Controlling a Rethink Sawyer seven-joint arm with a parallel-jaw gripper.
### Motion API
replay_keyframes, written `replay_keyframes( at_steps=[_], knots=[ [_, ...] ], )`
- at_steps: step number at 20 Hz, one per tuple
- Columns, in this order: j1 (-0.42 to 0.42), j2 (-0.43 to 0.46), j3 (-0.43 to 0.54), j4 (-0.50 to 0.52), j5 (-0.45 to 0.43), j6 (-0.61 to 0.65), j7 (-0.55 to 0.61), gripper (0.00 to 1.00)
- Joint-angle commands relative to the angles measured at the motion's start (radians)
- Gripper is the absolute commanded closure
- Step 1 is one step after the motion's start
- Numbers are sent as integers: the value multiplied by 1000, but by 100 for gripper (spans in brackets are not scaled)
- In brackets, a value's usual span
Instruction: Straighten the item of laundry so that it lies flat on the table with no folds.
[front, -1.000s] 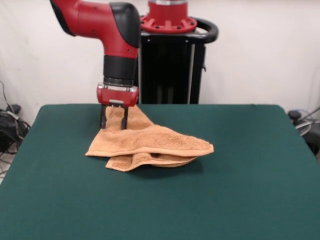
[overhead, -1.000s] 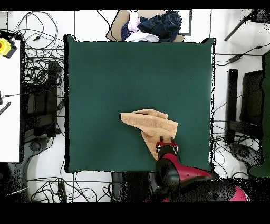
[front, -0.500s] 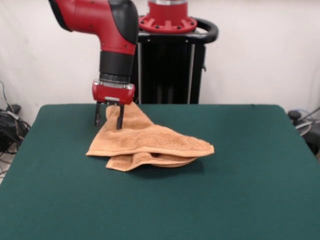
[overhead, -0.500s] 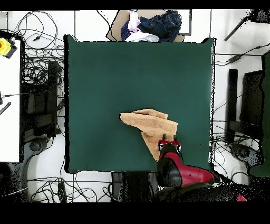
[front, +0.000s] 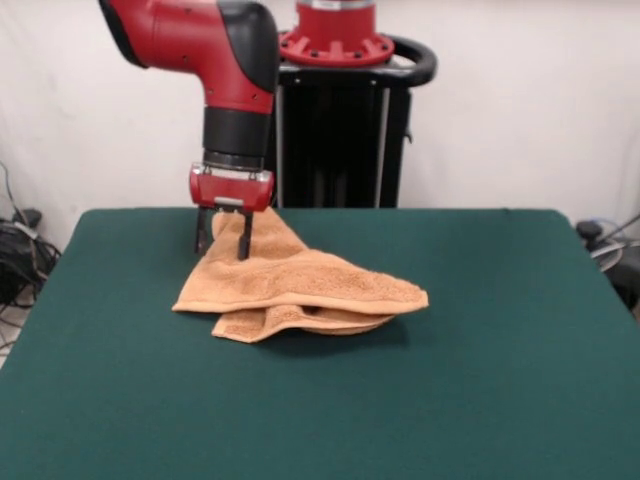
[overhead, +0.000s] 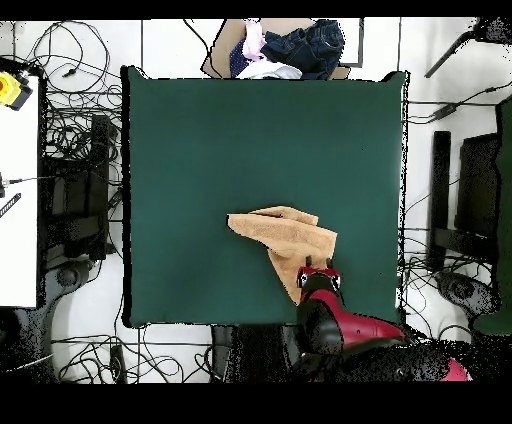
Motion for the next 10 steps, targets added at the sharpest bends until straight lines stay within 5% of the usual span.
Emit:
replay_keyframes(
  at_steps=[1,10],
  knots=[
    [-3,116,56,-131,-3,11,146,0],
    [-8,224,45,-209,-8,-56,140,0]
  ],
)
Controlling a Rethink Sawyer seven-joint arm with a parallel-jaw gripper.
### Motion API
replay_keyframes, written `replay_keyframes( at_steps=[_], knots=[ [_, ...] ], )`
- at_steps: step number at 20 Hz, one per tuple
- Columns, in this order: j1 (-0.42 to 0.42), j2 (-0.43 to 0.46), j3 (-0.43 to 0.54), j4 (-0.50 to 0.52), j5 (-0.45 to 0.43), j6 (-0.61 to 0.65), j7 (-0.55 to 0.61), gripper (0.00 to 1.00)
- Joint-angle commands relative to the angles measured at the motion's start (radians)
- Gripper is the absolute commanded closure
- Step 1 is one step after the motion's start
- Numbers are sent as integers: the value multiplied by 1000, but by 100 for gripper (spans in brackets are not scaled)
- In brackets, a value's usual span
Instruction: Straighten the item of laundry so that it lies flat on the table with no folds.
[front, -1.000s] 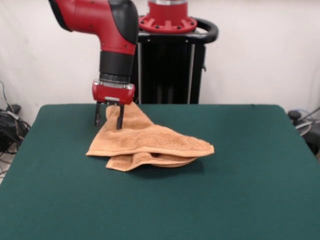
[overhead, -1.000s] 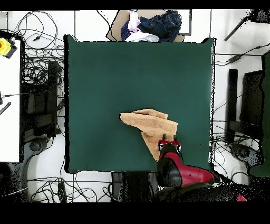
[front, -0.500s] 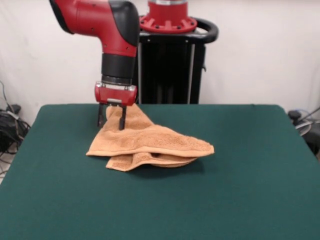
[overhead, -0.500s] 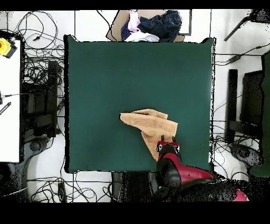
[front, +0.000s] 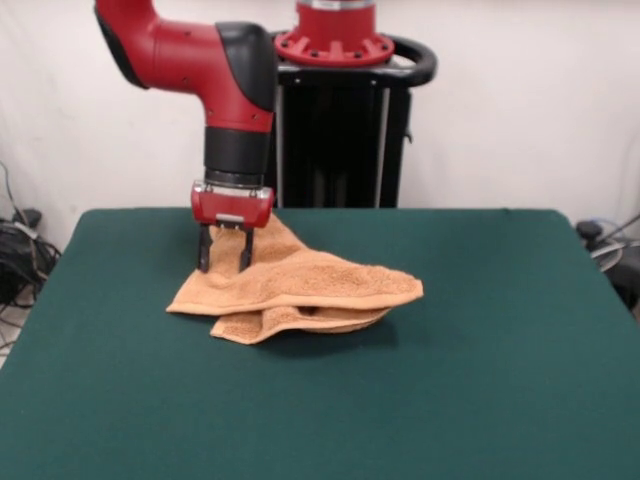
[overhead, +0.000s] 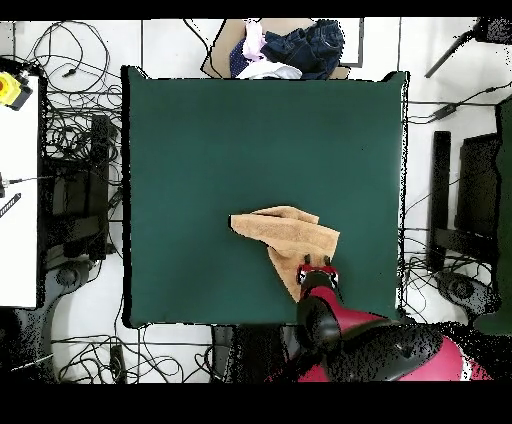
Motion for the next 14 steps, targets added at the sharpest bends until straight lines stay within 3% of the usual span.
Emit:
replay_keyframes(
  at_steps=[1,7,14],
  knots=[
    [-6,157,45,-169,-5,-25,140,0],
    [-26,194,38,-197,-24,-48,135,0],
    [-3,127,11,-127,-7,-36,142,0]
  ],
)
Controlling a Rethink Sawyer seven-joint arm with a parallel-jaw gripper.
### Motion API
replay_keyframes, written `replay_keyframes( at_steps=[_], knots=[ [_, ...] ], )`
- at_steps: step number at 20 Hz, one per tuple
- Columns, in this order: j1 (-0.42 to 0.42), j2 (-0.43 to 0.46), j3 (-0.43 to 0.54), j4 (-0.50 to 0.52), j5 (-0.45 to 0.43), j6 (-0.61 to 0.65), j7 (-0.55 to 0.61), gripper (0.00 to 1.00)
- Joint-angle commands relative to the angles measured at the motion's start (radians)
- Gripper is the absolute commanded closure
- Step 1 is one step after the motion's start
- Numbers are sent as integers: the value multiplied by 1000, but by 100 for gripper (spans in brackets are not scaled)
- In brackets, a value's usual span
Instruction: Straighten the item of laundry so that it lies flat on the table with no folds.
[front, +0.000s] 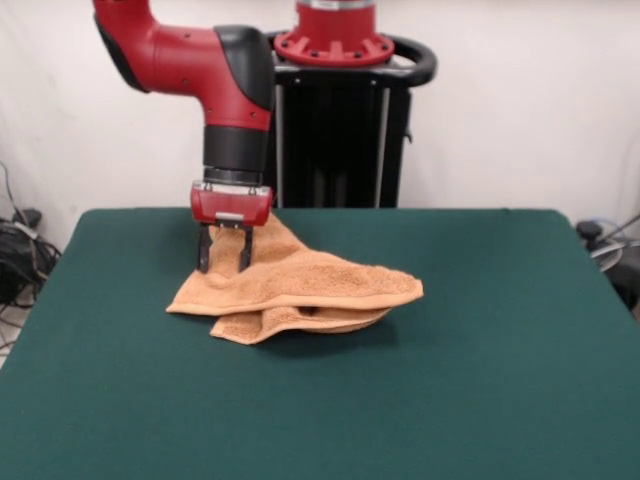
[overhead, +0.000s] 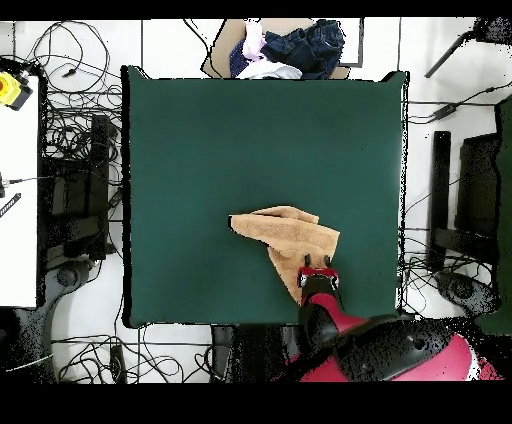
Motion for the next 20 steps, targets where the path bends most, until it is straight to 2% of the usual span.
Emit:
replay_keyframes(
  at_steps=[1,6,20],
  knots=[
    [29,79,18,-113,51,83,145,0],
    [41,32,25,-87,50,121,148,0],
    [47,16,25,-72,48,133,150,0]
  ],
)
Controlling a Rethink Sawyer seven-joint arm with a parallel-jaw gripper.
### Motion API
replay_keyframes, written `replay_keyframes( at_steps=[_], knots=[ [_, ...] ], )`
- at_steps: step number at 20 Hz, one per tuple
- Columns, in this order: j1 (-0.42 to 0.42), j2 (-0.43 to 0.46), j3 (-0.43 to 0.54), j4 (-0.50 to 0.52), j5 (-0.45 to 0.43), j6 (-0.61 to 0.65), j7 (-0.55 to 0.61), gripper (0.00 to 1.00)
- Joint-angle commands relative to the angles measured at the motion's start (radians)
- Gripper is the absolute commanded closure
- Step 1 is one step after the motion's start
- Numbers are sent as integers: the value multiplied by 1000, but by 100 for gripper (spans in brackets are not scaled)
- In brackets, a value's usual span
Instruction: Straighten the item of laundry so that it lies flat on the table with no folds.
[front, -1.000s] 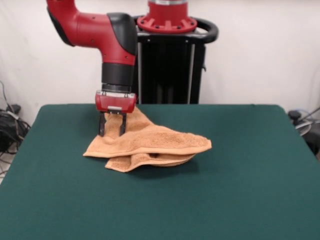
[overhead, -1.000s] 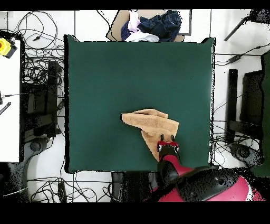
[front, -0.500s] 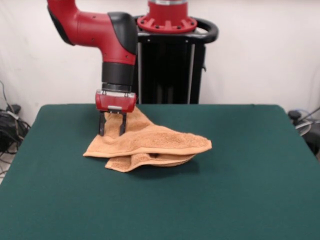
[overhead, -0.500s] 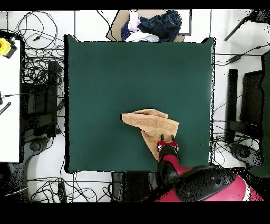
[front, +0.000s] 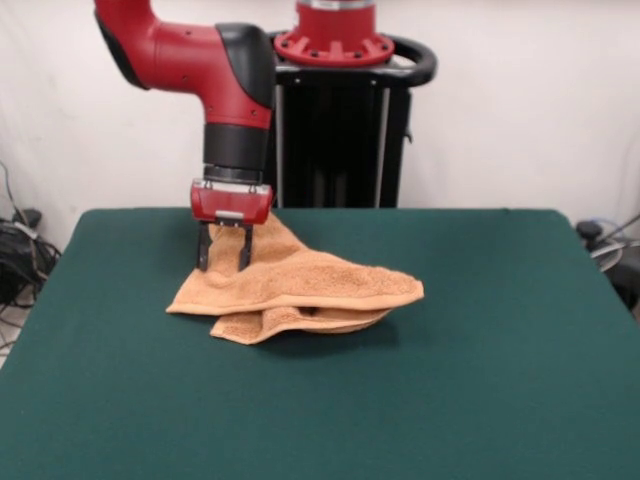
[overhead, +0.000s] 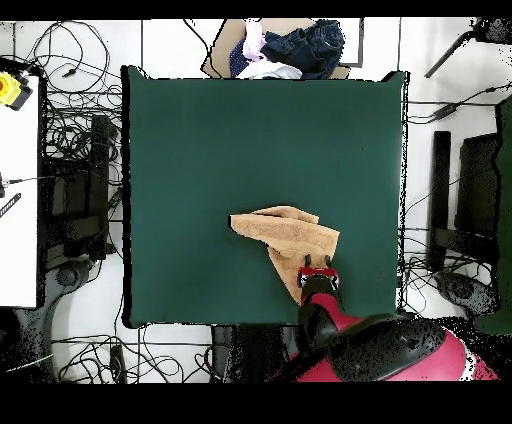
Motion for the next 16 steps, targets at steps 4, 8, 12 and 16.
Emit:
replay_keyframes(
  at_steps=[4,8,12,16],
  knots=[
    [22,42,35,-89,37,124,147,0],
    [32,7,23,-56,45,131,150,0],
    [42,-45,12,-19,45,156,148,0],
    [34,-47,21,-30,36,177,143,0]
  ],
)
